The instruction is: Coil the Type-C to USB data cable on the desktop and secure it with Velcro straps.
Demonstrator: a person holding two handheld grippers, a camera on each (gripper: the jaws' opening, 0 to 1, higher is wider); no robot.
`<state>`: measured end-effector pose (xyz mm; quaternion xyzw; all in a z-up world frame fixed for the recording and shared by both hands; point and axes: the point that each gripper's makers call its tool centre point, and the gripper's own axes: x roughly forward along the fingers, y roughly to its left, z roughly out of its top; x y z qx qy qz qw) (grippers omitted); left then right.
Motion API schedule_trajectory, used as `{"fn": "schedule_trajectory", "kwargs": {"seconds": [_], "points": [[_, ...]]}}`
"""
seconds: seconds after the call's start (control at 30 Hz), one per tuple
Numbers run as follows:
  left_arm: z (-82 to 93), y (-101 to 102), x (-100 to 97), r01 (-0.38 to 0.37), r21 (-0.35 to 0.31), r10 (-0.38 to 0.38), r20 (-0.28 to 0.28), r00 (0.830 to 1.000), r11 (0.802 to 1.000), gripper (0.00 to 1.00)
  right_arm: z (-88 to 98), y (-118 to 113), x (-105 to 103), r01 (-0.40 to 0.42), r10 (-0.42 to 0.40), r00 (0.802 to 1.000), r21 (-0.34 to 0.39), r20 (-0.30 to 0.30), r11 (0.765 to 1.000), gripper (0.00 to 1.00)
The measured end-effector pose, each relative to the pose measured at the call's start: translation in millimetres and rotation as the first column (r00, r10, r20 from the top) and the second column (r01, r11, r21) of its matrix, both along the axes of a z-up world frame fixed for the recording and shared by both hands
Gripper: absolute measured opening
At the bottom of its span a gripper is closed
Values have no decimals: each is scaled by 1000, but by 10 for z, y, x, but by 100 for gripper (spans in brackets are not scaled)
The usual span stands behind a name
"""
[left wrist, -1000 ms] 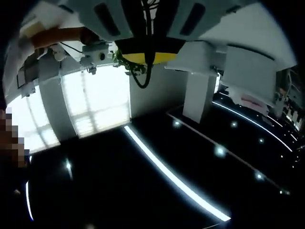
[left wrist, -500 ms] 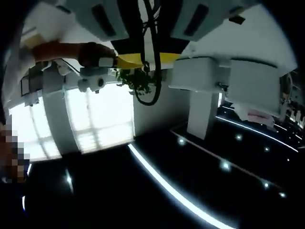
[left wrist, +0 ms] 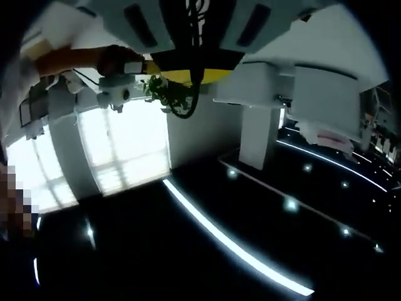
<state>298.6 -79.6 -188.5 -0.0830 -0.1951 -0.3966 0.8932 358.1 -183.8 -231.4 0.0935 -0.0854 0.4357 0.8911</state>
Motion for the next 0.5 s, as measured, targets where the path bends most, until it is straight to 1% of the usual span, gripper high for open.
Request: {"fn": "schedule_trajectory", "kwargs": {"seconds": [0.03, 0.07, 0.1, 0.13, 0.2, 0.23, 0.27, 0.3, 0.33, 0.37, 0.4, 0.43, 0.47, 0.5], "points": [[58, 57, -10, -11, -29, 11, 16, 1000, 1000, 4, -15, 12, -8, -11, 11, 1000, -12, 5, 1000, 4], [99, 114, -1, -26, -43, 27, 28, 999, 999, 4, -36, 29, -24, -32, 32, 999, -27, 7, 999, 4], [118, 161, 2, -37, -48, 39, 29, 999, 998, 4, -43, 20, -28, -41, 42, 999, -30, 4, 999, 7], [140, 198, 10, -45, -57, 47, 31, 998, 997, 4, -27, -22, -19, -42, 41, 999, -20, -4, 999, 12], [213, 305, 5, -54, -102, 58, 42, 997, 993, 4, 69, -144, -1, -54, 57, 997, 57, -45, 997, 23], [238, 338, -5, -47, -116, 52, 44, 998, 992, 4, 111, -224, 22, -60, 65, 996, 91, -62, 994, 24], [256, 363, -11, -44, -122, 49, 46, 998, 992, 4, 120, -302, 48, -65, 73, 994, 103, -78, 993, 23], [275, 381, -23, -42, -129, 49, 51, 998, 991, 4, 90, -391, 104, -40, 49, 994, 94, -98, 995, 22], [294, 390, -36, -42, -132, 50, 56, 997, 990, 4, 18, -482, 183, -2, 9, 993, 58, -120, 998, 22], [317, 400, -50, -46, -134, 56, 65, 996, 990, 4, -72, -531, 237, 20, -19, 991, 9, -129, 1000, 22], [336, 406, -58, -49, -134, 60, 73, 996, 990, 4, -243, -571, 294, 30, -40, 987, -71, -155, 997, 22], [346, 408, -66, -50, -133, 61, 79, 995, 990, 4, -346, -582, 313, 37, -56, 983, -114, -173, 993, 22], [359, 408, -70, -51, -130, 63, 85, 994, 990, 4, -483, -576, 344, 36, -68, 976, -154, -207, 987, 22], [368, 411, -75, -53, -128, 65, 89, 994, 990, 4, -621, -520, 348, 20, -63, 971, -184, -232, 983, 23]]}}
